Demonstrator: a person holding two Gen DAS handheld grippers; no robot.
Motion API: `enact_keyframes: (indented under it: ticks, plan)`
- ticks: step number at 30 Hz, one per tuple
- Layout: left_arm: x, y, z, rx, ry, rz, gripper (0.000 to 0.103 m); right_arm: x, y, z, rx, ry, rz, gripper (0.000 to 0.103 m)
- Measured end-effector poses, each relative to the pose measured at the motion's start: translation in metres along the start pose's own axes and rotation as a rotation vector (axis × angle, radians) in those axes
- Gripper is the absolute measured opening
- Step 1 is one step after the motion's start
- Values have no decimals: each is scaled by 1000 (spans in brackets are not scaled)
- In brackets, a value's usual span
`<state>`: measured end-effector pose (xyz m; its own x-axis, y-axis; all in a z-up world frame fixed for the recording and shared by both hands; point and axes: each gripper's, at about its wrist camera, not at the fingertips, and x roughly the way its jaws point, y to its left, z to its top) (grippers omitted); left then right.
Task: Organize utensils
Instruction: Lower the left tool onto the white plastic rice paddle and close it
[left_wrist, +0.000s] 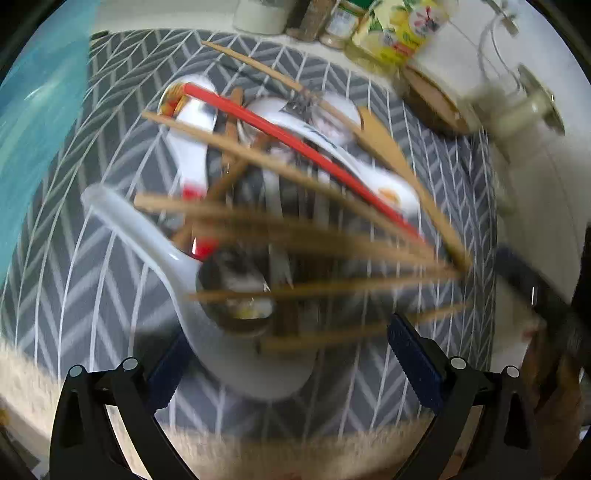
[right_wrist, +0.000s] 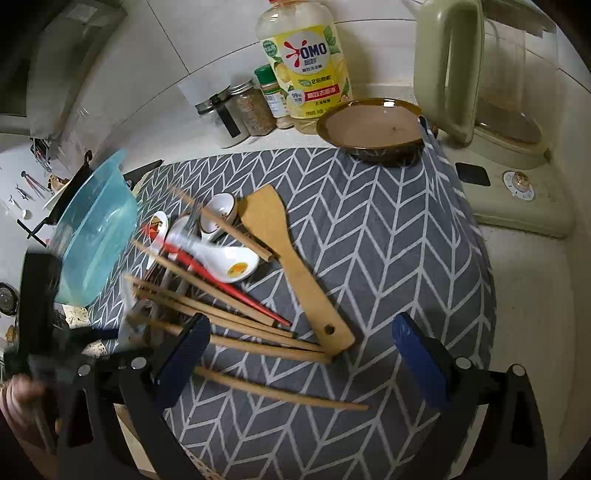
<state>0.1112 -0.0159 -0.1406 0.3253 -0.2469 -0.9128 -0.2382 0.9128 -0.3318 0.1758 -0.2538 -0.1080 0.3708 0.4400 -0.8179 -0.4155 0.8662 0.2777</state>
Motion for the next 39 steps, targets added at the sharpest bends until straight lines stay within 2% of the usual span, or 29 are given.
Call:
enact_keyframes:
  ticks: [3, 6, 10, 13, 15, 17, 19, 21, 23, 25, 29, 30, 32, 34, 35, 39]
  plan:
    - [7, -5, 27, 39, -28, -26, 99, -3, 1, -3, 16, -3, -7, 96]
    - [9, -13, 49, 71, -58, -17, 98, -7, 1, -5, 32, -14, -20, 96]
    - [8, -16, 66, 81, -94, 23, 90, -9, -2, -9, 55, -19, -28, 96]
    - [5, -5, 77, 81, -94, 25, 86, -8, -3, -13, 70, -13, -30, 96]
    - [1, -7, 79, 77, -89, 25, 81, -7, -2, -15, 75, -14, -27, 96]
    - [-14, 0, 72, 98, -90, -34, 69, -6, -2, -16, 78, -14, -24, 96]
    - [-21, 0, 63, 111, -85, -131, 61, -4, -1, -16, 79, -12, -24, 96]
    - [-18, 1, 58, 114, -87, -138, 52, -3, 1, -15, 75, -10, -22, 96]
    - [-8, 2, 57, 97, -71, -114, 38, -3, 3, -15, 66, -13, -23, 96]
    - [-4, 7, 59, 56, -79, -133, 32, -4, 3, -15, 63, -12, -24, 96]
    - [-1, 8, 66, 59, -95, -119, 31, -3, 1, -18, 69, -1, -29, 96]
    - [1, 4, 69, 76, -98, -106, 30, -3, -1, -19, 70, 0, -29, 96]
    - [7, -3, 75, 117, -82, -66, 20, -3, -2, -21, 71, 7, -32, 96]
    - [8, -9, 71, 169, -52, -26, 19, -4, -3, -22, 75, 4, -33, 96]
    - [9, -9, 68, 178, -27, -30, 19, -4, -4, -22, 77, 3, -33, 96]
    - [4, 0, 64, 127, -32, -50, 17, -4, -3, -20, 79, -5, -27, 96]
